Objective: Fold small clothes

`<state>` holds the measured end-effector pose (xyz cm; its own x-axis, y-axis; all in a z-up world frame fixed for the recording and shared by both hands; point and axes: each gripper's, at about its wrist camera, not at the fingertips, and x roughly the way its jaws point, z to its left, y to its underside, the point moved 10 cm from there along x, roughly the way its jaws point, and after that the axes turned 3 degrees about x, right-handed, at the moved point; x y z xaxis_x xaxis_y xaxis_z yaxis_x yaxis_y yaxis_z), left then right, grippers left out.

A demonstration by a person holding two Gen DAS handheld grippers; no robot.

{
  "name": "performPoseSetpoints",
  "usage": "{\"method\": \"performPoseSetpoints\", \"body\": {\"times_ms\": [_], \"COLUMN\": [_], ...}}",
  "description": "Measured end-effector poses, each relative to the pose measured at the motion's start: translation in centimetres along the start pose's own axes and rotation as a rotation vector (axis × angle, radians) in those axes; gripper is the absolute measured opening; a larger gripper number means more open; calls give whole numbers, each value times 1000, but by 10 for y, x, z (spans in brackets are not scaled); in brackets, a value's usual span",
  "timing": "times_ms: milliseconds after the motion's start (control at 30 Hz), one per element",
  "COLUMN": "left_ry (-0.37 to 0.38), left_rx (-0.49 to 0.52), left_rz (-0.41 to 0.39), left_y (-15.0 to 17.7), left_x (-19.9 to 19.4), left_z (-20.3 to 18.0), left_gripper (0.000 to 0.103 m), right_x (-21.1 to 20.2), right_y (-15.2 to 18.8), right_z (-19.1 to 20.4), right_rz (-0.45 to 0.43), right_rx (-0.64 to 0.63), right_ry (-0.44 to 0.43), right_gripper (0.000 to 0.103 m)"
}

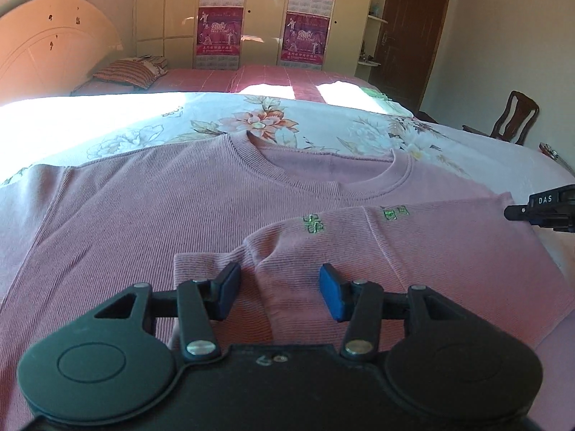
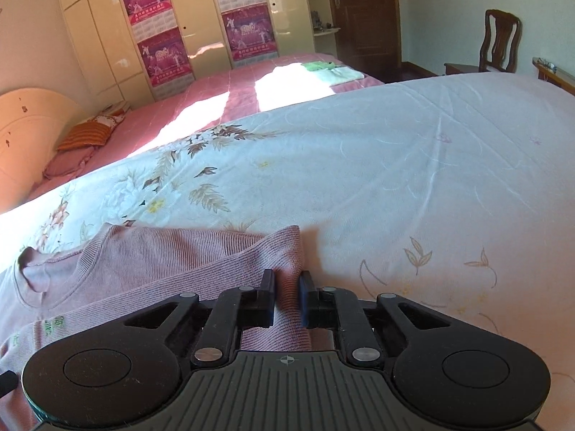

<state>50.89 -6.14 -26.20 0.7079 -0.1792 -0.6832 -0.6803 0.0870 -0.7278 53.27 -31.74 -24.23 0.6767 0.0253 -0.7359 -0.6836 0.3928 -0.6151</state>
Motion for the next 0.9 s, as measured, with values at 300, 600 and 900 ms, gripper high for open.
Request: {"method": "performPoseSetpoints", "body": {"times_ms": [300, 600, 900], "left_ry": [-8, -43, -95], "left_rx": [22, 56, 6], "left_rz": [-6, 66, 110], "left_y": [6, 17, 23], "left_x": [-33, -29, -54], "left_z": [-2, -1, 2], "left_gripper": [50, 51, 53], "right_x": [-53, -67, -87], "right_y": [26, 84, 101], "right_z": [28, 37, 47], "right_rz": [-68, -33, -6], "right_rx": [-149, -328, -353], "right_ry": [12, 57, 24], "right_gripper": [24, 24, 24]}}
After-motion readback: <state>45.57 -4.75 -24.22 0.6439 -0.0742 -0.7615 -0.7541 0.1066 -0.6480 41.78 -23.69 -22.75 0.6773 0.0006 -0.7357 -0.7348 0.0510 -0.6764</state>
